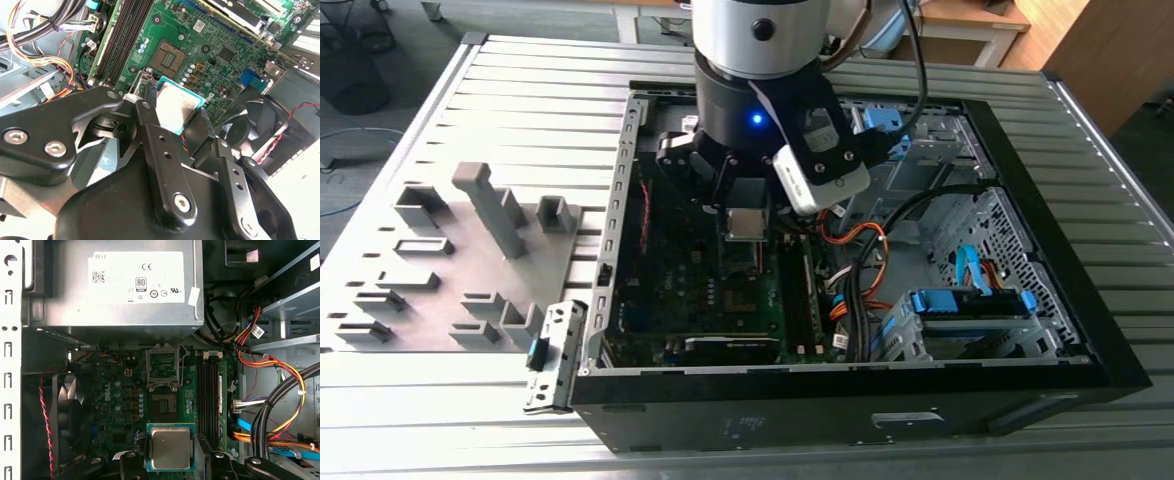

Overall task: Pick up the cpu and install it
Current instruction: 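Place the cpu into insertion slot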

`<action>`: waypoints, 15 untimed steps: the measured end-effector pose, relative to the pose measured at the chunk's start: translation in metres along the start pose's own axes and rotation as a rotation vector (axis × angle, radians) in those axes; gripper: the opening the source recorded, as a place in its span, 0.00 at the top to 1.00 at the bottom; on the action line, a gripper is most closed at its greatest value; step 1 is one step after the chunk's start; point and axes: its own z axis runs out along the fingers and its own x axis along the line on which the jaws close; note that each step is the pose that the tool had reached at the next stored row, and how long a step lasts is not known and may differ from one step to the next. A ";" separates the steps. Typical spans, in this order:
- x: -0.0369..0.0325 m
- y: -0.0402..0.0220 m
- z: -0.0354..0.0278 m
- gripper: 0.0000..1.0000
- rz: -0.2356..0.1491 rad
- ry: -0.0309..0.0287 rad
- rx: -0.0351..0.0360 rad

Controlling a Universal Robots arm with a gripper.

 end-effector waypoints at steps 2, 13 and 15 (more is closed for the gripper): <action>0.0001 -0.0001 0.0024 0.53 0.000 0.0000 0.0001; 0.0006 -0.0004 0.0121 0.53 0.000 0.0001 0.0003; 0.0006 -0.0004 0.0124 0.53 0.000 0.0000 0.0001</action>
